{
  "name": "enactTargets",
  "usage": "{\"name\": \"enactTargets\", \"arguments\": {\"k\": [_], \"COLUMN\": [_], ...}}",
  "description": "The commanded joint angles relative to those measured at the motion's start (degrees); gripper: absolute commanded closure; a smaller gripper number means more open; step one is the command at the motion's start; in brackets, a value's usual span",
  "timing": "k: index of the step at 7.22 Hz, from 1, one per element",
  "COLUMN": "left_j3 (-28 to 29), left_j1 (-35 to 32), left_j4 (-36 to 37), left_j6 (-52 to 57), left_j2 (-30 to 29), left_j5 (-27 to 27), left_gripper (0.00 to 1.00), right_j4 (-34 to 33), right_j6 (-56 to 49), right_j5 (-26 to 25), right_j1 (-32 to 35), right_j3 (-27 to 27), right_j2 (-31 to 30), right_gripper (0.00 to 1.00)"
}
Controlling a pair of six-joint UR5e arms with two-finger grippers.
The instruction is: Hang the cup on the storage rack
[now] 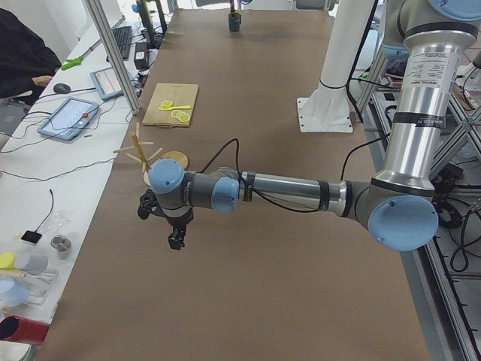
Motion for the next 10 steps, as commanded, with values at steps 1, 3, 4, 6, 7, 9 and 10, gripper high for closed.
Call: {"name": "enactTargets", "arguments": {"k": [1, 3, 4, 6, 7, 9, 10], "left_j3": [0.13, 0.13, 0.05, -0.13, -0.13, -0.3, -0.3], "left_j1": [0.0, 0.0, 0.0, -0.09, -0.09, -0.44, -0.53], "left_j4": [0.0, 0.0, 0.0, 0.0, 0.0, 0.0, 0.0], "left_j6": [0.05, -0.04, -0.04, 0.05, -0.04, 0.05, 0.05], "left_j2": [-0.07, -0.07, -0.07, -0.07, -0.07, -0.07, -0.07], "left_j5": [0.0, 0.0, -0.09, -0.26, -0.27, -0.27, -0.27], "left_gripper": [0.01, 0.01, 0.01, 0.01, 0.01, 0.01, 0.01], "right_j4": [0.07, -0.19, -0.55, -0.55, -0.29, -0.46, -0.37], "right_j6": [-0.07, 0.28, 0.89, 7.0, 19.32, 35.97, 45.63], "right_j5": [0.12, 2.64, 7.98, 11.19, 11.28, 11.63, 11.63], "right_j1": [-0.04, -0.04, 0.31, 2.24, 2.24, 1.98, 0.33], "right_j3": [0.0, 1.04, 1.14, 3.32, 5.6, 13.41, 16.66], "right_j2": [-0.01, 0.42, 1.12, 1.39, 2.44, 2.53, 2.71], "right_gripper": [1.0, 1.0, 1.0, 1.0, 1.0, 1.0, 1.0]}}
